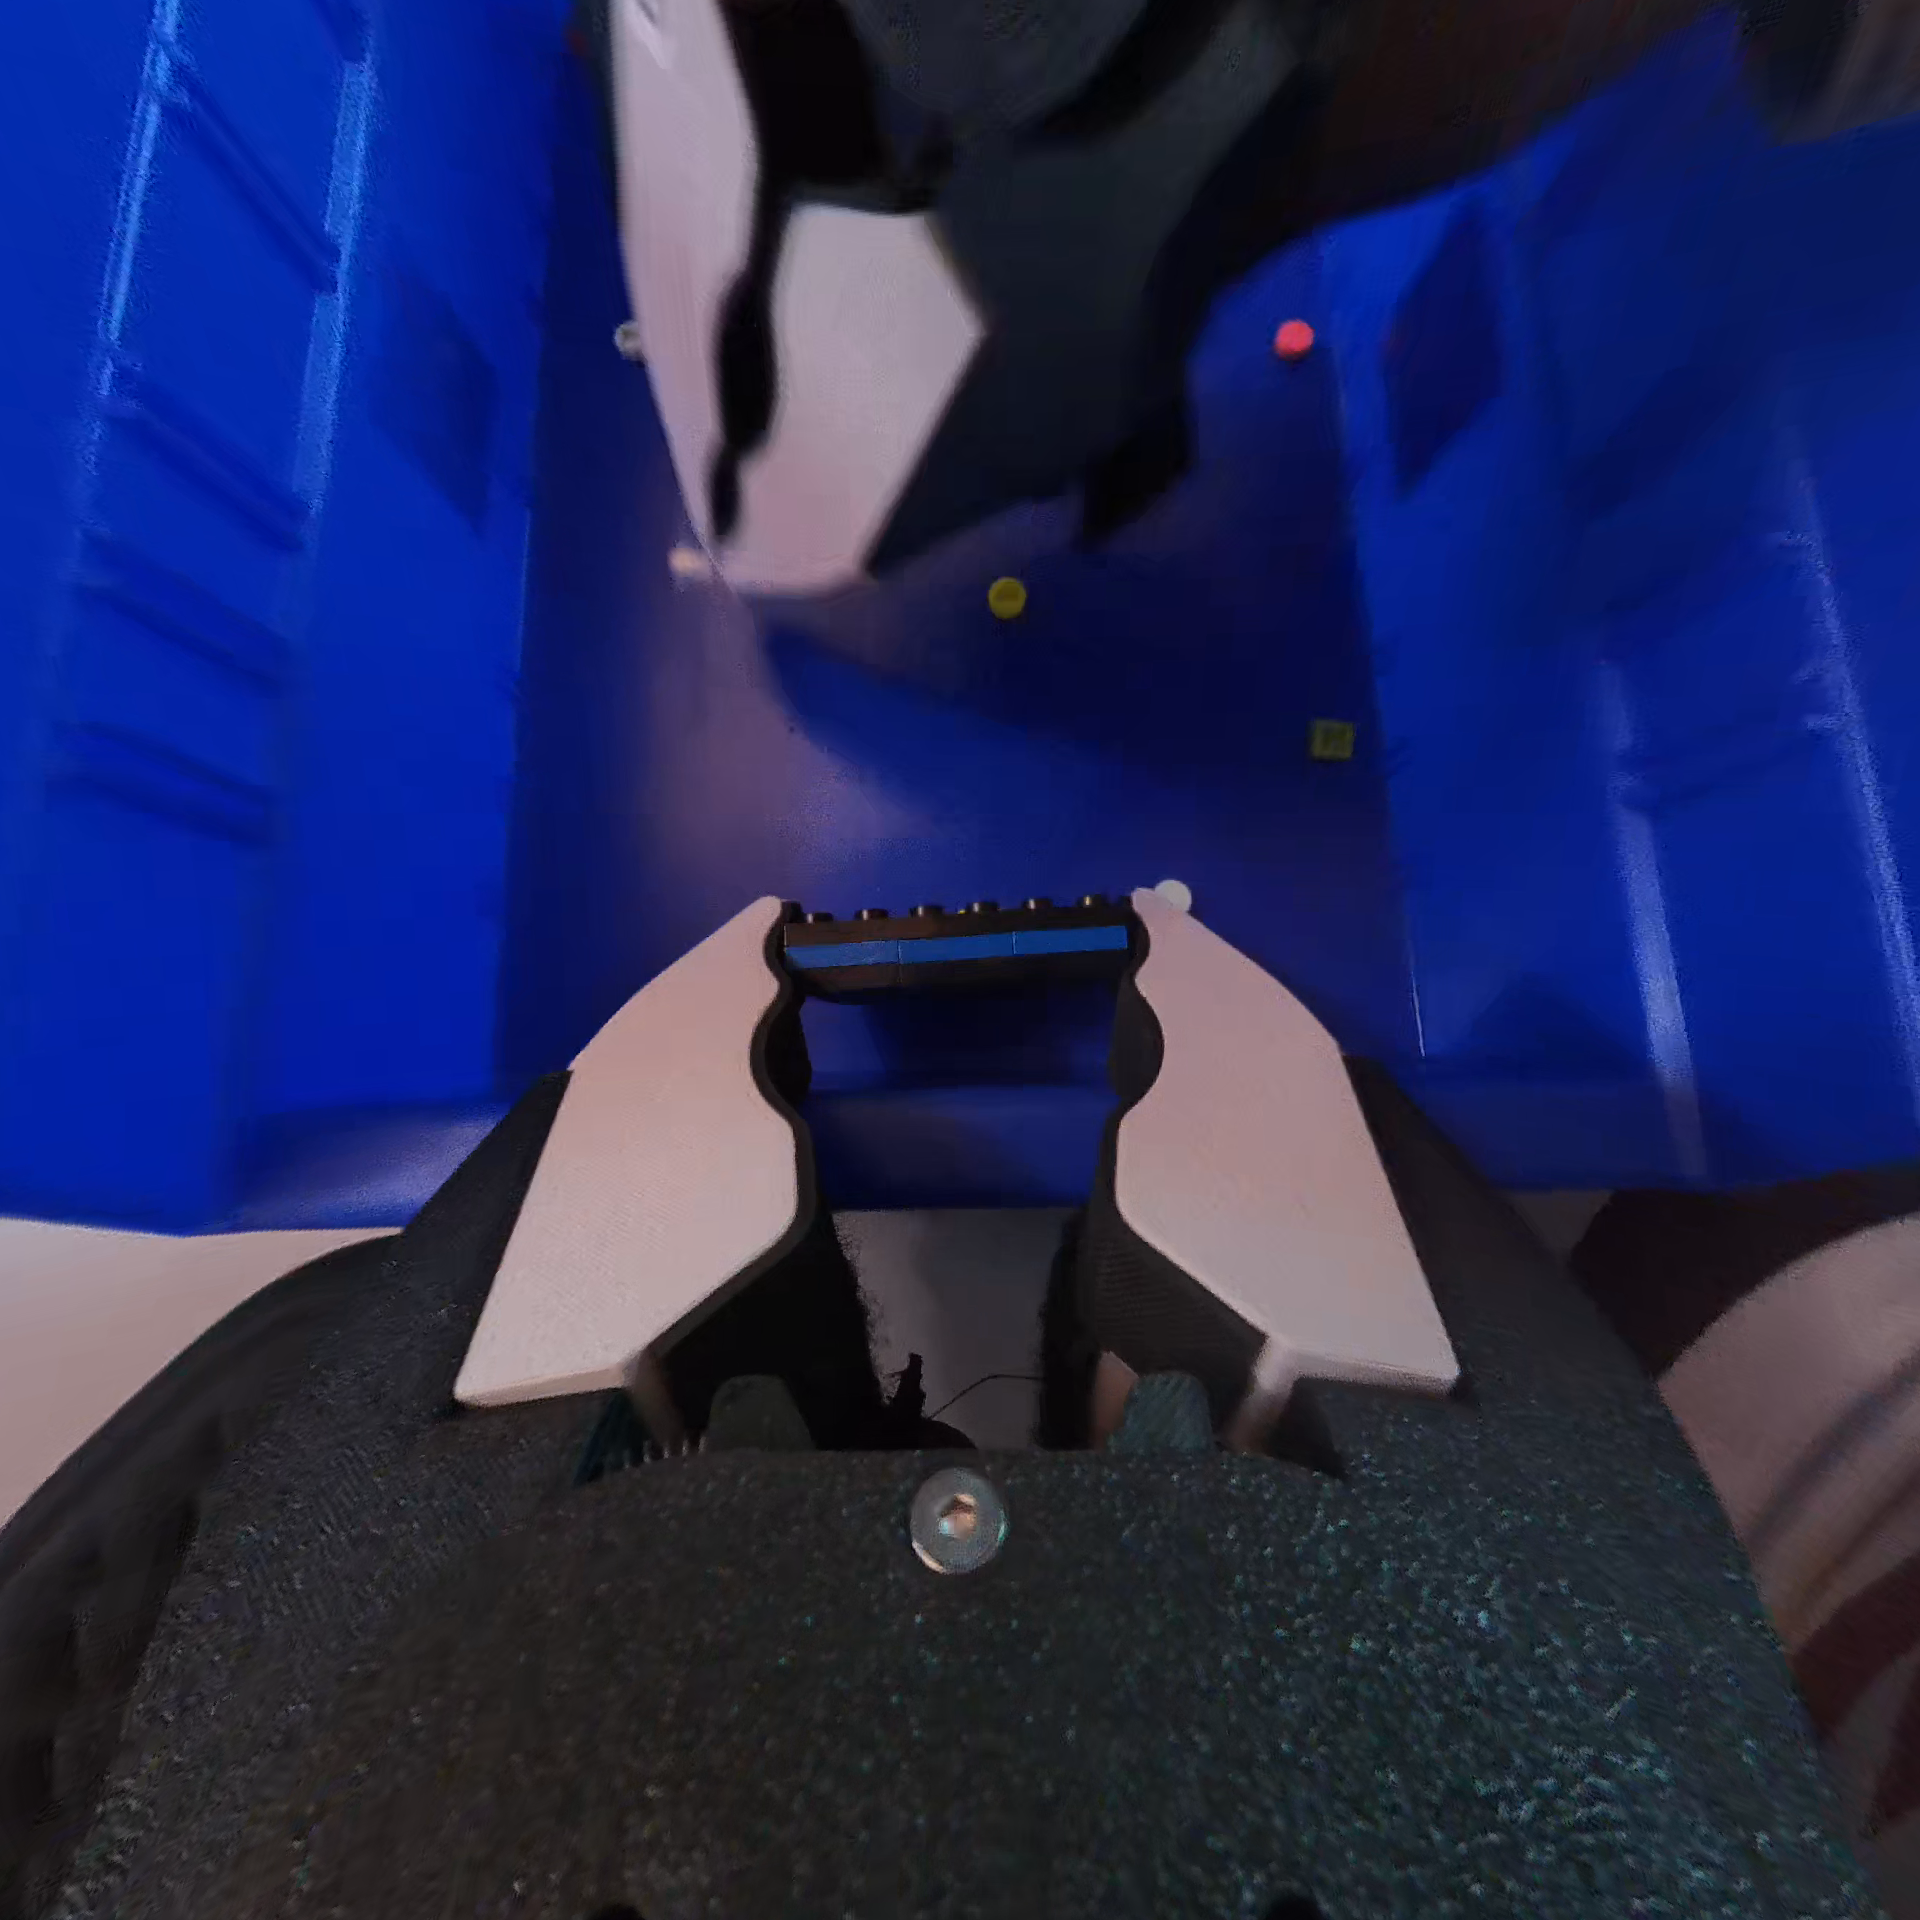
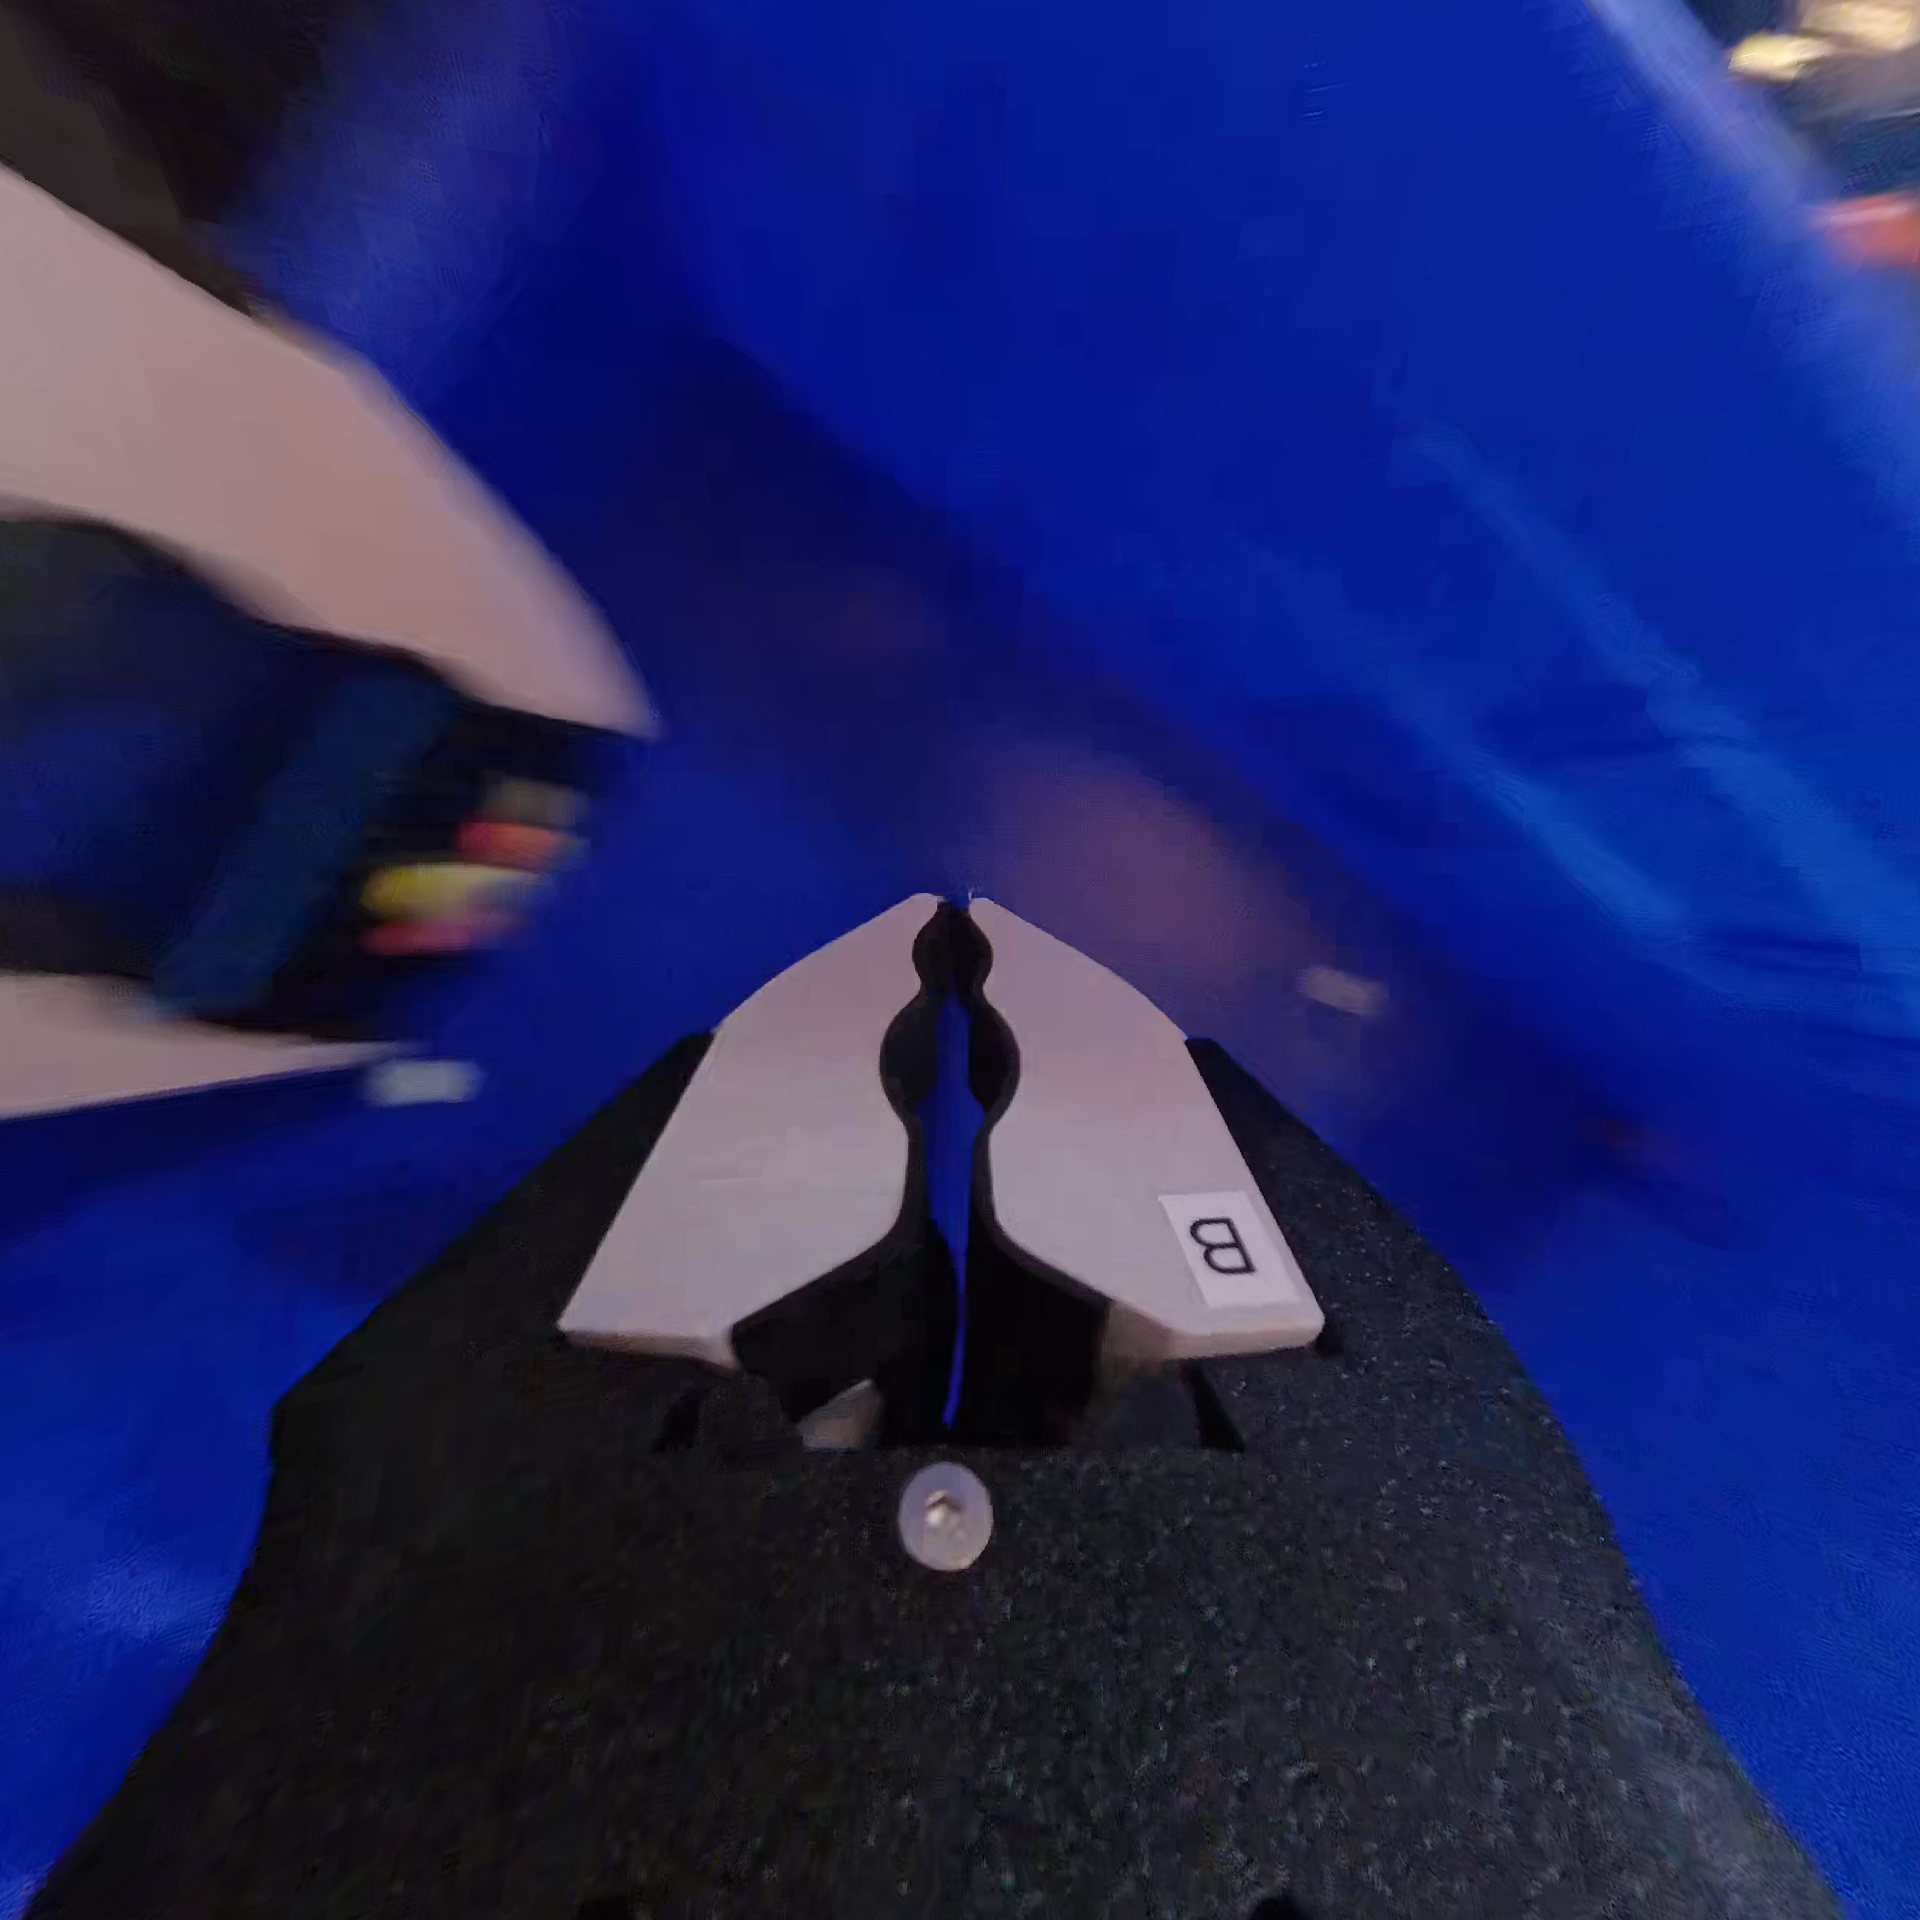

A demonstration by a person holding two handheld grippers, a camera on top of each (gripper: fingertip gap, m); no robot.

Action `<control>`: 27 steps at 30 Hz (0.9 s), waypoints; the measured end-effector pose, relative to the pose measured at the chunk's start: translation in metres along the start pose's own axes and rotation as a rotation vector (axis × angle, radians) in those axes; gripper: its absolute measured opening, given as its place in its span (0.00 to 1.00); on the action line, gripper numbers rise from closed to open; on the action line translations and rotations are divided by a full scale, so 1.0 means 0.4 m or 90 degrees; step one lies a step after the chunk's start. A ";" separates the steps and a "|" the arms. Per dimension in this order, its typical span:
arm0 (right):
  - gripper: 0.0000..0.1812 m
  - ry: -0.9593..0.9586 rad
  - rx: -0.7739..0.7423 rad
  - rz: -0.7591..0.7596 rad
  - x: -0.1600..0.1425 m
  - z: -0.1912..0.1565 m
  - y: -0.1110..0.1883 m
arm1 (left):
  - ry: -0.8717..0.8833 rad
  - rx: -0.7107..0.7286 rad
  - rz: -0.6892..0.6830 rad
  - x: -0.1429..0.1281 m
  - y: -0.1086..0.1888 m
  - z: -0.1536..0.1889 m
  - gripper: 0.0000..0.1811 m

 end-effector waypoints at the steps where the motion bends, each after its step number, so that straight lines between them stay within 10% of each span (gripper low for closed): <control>1: 0.00 0.018 -0.019 -0.003 0.004 0.013 0.000 | 0.002 0.007 0.000 0.001 -0.001 0.000 0.31; 7: 0.01 -0.202 0.503 0.168 0.077 -0.154 0.087 | 0.004 -0.001 0.020 0.002 0.000 -0.007 0.31; 27: 0.06 -0.177 0.484 0.097 0.040 -0.168 0.056 | 0.005 0.000 0.042 0.005 0.000 -0.009 0.31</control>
Point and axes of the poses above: each gripper's, where its closed fingertips meet, y back along the fingers, x out of its top, z = x × y across the jaws, the point moved 1 cm from there along y, back along the fingers
